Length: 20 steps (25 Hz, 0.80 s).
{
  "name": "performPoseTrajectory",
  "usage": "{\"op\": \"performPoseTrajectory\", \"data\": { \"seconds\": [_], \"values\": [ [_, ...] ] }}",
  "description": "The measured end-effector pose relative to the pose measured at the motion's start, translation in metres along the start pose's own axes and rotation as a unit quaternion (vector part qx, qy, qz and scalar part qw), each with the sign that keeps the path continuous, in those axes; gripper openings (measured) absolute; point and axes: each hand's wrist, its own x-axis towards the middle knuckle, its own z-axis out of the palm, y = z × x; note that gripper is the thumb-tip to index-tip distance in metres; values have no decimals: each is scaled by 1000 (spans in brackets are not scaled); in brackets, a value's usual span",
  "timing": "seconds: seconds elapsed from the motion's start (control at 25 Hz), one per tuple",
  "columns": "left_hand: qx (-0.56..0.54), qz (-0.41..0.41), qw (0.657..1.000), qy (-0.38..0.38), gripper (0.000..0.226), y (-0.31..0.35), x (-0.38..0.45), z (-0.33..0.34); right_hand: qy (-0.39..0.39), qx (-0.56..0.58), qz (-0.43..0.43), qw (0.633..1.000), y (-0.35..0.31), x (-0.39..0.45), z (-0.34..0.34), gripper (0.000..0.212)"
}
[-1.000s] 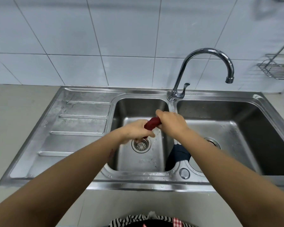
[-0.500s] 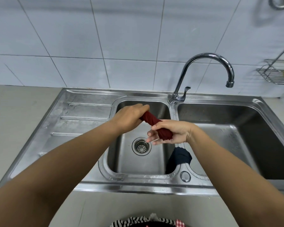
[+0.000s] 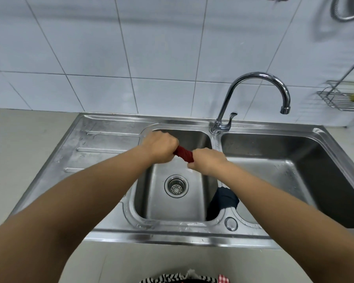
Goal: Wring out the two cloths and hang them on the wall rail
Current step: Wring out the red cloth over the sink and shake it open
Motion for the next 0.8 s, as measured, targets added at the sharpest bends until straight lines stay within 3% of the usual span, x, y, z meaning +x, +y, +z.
{"op": "performPoseTrajectory", "data": {
  "seconds": [0.12, 0.2, 0.24, 0.36, 0.44, 0.52, 0.72, 0.8],
  "values": [
    [-146, -41, 985, -78, 13, 22, -2, 8, 115, -125, -40, 985, 14, 5, 6, 28],
    [-312, -74, 939, -123, 6, 29, -5, 12, 172, -152, -72, 971, 21, 7, 7, 26],
    [-416, -95, 894, -136, 6, 31, -7, 13, 192, -161, -88, 964, 23, 9, 7, 25],
    [-686, -147, 692, -169, 12, 40, -18, 14, 229, -149, -119, 955, 25, 10, 4, 24],
    [-785, -160, 574, -169, 23, 48, -25, 13, 271, -117, -128, 947, 24, 10, 3, 23],
    [-846, -162, 477, -175, 35, 55, -28, 12, 320, -80, -135, 934, 22, 12, 5, 18],
    [-931, -133, 290, -175, 43, 70, -34, 4, 404, -16, -139, 904, 15, 20, 11, 28],
    [-942, -126, 265, -165, 42, 75, -35, 5, 399, -5, -134, 907, 14, 19, 12, 31]
  ]
}}
